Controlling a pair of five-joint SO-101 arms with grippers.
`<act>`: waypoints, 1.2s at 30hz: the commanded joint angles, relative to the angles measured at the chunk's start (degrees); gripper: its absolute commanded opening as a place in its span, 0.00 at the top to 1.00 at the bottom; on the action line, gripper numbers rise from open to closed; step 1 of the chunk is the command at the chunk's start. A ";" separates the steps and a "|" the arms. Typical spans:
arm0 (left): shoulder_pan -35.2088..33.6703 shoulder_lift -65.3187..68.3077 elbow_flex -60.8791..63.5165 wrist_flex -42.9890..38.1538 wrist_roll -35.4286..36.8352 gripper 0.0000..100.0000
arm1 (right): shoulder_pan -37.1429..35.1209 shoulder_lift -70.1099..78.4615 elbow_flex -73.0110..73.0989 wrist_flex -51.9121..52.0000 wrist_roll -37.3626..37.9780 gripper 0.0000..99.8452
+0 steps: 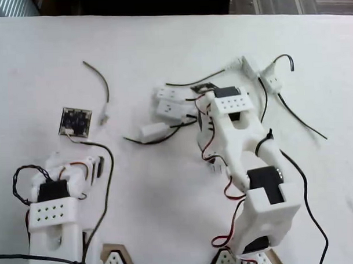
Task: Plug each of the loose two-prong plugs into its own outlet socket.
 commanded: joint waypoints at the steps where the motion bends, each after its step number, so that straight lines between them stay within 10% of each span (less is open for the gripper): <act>1: 0.04 -1.19 -0.35 -1.05 -0.44 0.78 | 0.13 -1.98 -2.11 0.66 0.53 0.81; 36: 0.04 -1.19 -0.35 -1.05 -0.44 0.78 | -8.31 5.05 -2.46 -4.53 -5.10 0.98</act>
